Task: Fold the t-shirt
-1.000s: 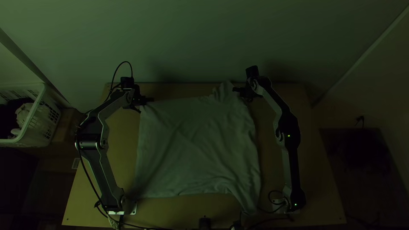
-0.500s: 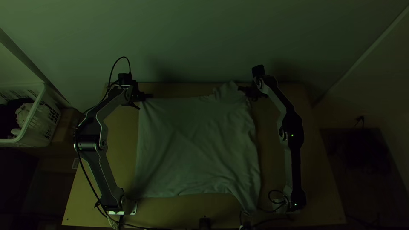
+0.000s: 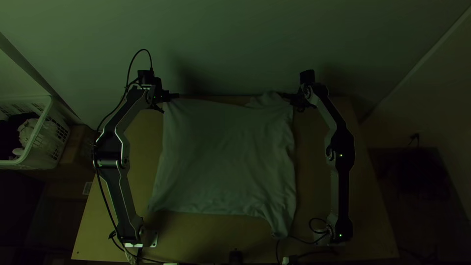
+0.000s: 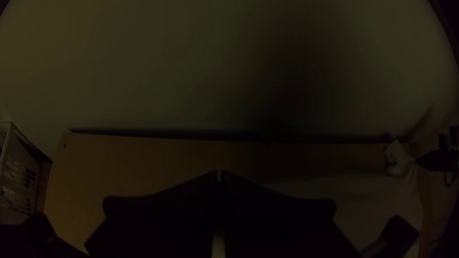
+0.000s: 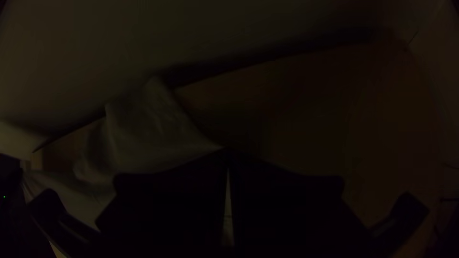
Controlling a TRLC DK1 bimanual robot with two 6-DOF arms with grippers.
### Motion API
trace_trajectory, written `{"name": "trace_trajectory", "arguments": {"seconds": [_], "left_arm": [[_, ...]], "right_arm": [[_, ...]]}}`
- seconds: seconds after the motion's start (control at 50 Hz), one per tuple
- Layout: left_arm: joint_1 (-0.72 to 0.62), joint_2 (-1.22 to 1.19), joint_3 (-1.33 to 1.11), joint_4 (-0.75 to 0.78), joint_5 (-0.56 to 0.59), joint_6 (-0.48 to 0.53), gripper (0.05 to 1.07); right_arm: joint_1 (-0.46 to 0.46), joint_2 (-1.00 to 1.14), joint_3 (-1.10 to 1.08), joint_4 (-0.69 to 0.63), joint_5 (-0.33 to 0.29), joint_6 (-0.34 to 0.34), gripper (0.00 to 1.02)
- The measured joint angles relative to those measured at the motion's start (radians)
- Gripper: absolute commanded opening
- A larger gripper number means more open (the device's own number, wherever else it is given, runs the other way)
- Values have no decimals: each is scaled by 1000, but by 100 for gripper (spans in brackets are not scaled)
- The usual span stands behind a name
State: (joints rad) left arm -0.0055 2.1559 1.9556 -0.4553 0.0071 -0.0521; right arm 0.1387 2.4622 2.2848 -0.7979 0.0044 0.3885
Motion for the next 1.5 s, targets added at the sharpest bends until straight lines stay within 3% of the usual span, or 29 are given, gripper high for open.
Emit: {"name": "trace_trajectory", "arguments": {"seconds": [0.3, 0.6, 1.5], "left_arm": [[2, 11, 4, -77, 0, 0, 8], [21, 8, -89, -58, 0, 0, 8], [50, -235, -465, 72, 4, 5, 8]], "right_arm": [[-3, -37, -2, -8, 0, -2, 2], [24, -118, -55, -111, 7, -27, 2], [117, -562, -685, -82, 8, -60, 2]]}}
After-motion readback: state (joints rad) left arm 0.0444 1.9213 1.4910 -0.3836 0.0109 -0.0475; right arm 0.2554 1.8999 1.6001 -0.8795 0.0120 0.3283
